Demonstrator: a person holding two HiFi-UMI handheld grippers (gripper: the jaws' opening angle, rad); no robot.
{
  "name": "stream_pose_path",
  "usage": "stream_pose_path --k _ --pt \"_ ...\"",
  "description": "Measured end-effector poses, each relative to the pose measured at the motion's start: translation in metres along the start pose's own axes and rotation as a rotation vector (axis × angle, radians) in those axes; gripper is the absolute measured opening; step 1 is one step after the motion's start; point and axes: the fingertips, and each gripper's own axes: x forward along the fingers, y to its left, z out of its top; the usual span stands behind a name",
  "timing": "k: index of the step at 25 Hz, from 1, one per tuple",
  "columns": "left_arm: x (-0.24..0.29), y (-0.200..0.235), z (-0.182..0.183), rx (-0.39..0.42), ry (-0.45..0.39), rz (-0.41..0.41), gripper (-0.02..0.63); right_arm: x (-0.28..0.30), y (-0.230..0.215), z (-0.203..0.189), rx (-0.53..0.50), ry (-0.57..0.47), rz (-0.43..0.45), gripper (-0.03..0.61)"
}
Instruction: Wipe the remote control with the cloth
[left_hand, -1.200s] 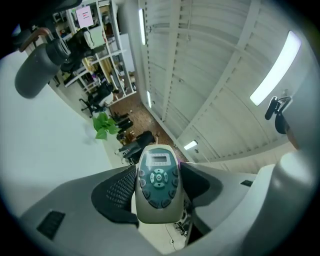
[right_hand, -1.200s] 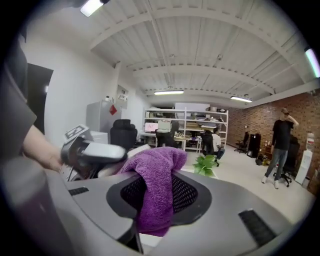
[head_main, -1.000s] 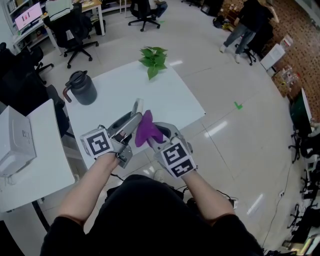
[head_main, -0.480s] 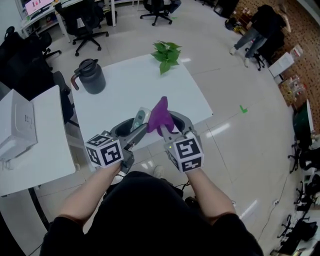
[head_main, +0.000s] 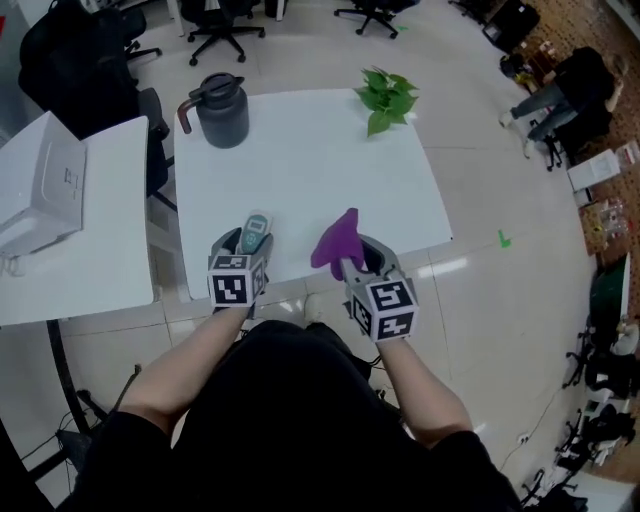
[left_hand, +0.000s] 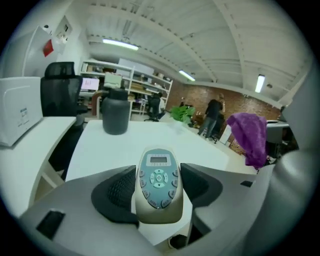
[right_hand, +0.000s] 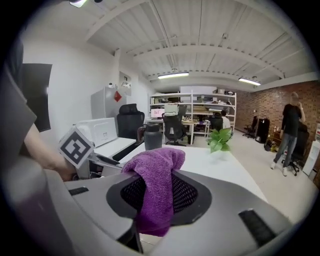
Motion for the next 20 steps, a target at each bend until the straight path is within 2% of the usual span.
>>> stream_pose_path --k 6,12,15,20 --pt "0.033 0.026 -0.045 -0.083 0.112 0.17 0.272 0.032 -0.006 -0.027 -0.019 0.097 0.153 0.114" --pt "0.055 0.038 -0.065 -0.119 0.131 0.293 0.273 0.046 -0.014 -0.039 -0.074 0.139 0.275 0.114" --pt "0.057 0.044 -0.07 -0.129 0.133 0.339 0.273 0.05 -0.014 -0.048 -0.095 0.157 0.307 0.114" --pt "0.061 0.047 -0.084 -0.128 0.156 0.351 0.276 0.059 -0.015 -0.062 -0.102 0.185 0.306 0.114"
